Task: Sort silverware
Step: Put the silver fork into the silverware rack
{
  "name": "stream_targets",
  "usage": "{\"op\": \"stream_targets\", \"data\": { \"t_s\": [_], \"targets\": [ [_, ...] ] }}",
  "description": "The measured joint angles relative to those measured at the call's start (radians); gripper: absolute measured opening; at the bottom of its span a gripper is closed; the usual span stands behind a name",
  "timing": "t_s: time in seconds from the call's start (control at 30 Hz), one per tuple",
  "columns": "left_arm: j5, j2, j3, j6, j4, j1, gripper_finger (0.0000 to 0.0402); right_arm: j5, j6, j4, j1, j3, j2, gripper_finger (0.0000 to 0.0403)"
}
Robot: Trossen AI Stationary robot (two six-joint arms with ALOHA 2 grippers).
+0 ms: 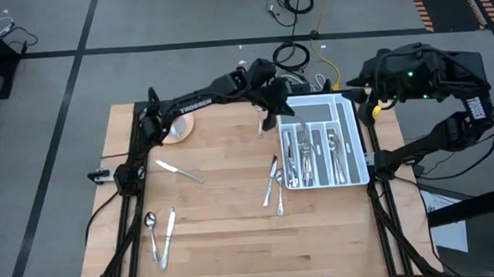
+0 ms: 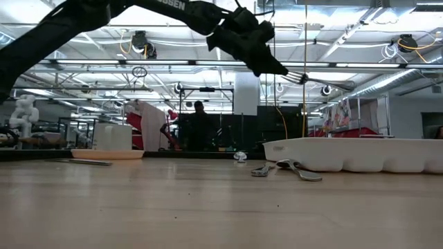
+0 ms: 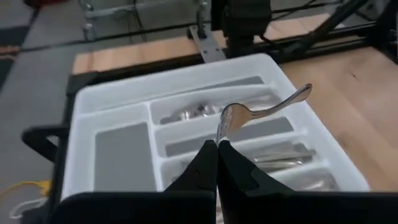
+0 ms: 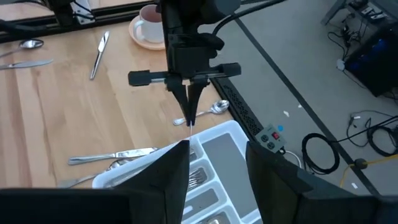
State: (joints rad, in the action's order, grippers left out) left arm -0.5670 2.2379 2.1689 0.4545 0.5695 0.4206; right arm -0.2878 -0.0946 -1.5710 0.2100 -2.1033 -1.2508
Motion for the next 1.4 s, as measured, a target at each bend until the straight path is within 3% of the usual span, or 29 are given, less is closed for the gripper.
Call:
{"op": "stream_targets", "data": {
  "t_s": [0.23, 0.47, 0.63, 0.87, 1.17, 1.4],
  "targets": [
    [0.192, 0.026, 0.0, -0.048, -0.186, -0.033, 0.0, 0.0, 0.008, 0.0, 0.0, 0.0, -0.011, 0.015],
    [0.228, 0.054, 0.015, -0.13, -0.284, -0.031, 0.0, 0.001, 0.009, 0.0, 0.0, 0.0, -0.011, 0.015],
    [0.258, 0.056, 0.042, -0.233, -0.493, -0.027, 0.0, -0.002, 0.009, 0.0, 0.0, 0.0, -0.011, 0.015],
    [0.182, 0.06, 0.109, -0.098, -0.07, 0.016, 0.0, -0.003, -0.004, 0.0, 0.0, 0.0, -0.011, 0.015],
    [-0.023, 0.09, 0.114, -0.138, 0.026, 0.034, 0.0, -0.009, -0.006, 0.0, 0.0, 0.0, -0.014, 0.015],
    [-0.086, 0.148, 0.114, -0.161, 0.071, 0.009, 0.0, -0.029, 0.0, 0.0, 0.0, 0.0, -0.014, 0.015]
  ]
}}
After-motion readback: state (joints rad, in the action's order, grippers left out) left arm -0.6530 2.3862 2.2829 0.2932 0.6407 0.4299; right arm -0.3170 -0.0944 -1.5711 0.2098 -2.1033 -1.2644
